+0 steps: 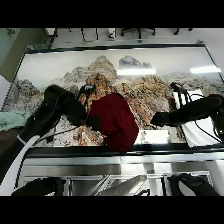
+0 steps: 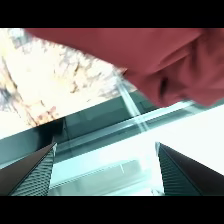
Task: Fold the shirts.
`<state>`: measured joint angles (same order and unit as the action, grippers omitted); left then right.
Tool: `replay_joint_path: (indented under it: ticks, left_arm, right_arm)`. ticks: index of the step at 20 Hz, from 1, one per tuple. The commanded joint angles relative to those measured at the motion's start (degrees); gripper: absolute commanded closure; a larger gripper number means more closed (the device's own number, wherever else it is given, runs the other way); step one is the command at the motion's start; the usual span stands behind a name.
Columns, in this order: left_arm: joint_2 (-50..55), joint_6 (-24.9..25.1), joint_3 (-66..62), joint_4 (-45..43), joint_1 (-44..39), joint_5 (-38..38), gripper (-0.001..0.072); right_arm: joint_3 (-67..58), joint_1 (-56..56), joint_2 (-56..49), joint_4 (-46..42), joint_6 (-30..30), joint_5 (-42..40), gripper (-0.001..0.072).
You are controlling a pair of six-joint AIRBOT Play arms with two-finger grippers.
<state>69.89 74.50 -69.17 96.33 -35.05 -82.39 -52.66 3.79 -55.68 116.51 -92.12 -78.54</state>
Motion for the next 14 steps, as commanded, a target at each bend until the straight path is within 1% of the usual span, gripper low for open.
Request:
replay_joint_path:
  ticks: [1, 3, 4, 5, 6, 8, 10, 12, 13, 14]
  left_arm:
    - [-6.91, -1.09, 21.22, 6.47, 2.12, 21.70, 0.0011]
    - [-6.78, -0.76, 27.76, 16.06, 7.98, 35.10, 0.0012]
    - [-6.49, 0.17, 29.27, 20.61, 10.95, 39.91, 0.0011]
    - [-5.88, 2.71, 30.49, 25.75, 13.97, 44.17, 0.0011]
    - [-4.76, 5.51, 30.69, 28.74, 16.20, 45.81, 0.0012]
    - [-1.51, 8.41, 29.07, 29.38, 18.51, 45.24, 0.0012]
    - [3.17, 9.60, 26.05, 29.35, 18.75, 44.96, 0.0012]
    - [8.33, 11.17, 22.36, 29.31, 18.43, 44.63, 0.0012]
    - [10.75, 11.19, 20.68, 29.22, 17.86, 44.19, 0.0013]
    - [13.25, 11.65, 18.84, 29.18, 17.84, 43.47, 0.0014]
  right_arm:
    - [10.38, -0.42, 0.00, 6.88, -2.89, 3.56, 0.0132]
    - [17.20, 1.62, -0.44, 14.49, -5.75, 10.29, 0.0132]
    - [18.93, 3.37, -1.36, 15.41, -6.64, 13.73, 0.0133]
    - [19.74, 5.51, -2.95, 15.76, -6.73, 16.26, 0.0132]
    - [19.71, 7.69, -4.85, 16.55, -6.73, 17.88, 0.0132]
    - [19.71, 12.72, -9.42, 18.49, -6.71, 22.82, 0.0132]
    - [19.37, 16.59, -14.45, 19.71, -6.69, 26.58, 0.0132]
    - [18.21, 18.69, -18.12, 21.84, -6.71, 27.74, 0.0134]
    - [17.29, 19.50, -19.34, 22.29, -6.69, 28.09, 0.0136]
    - [16.17, 20.00, -20.11, 22.40, -6.71, 28.06, 0.0157]
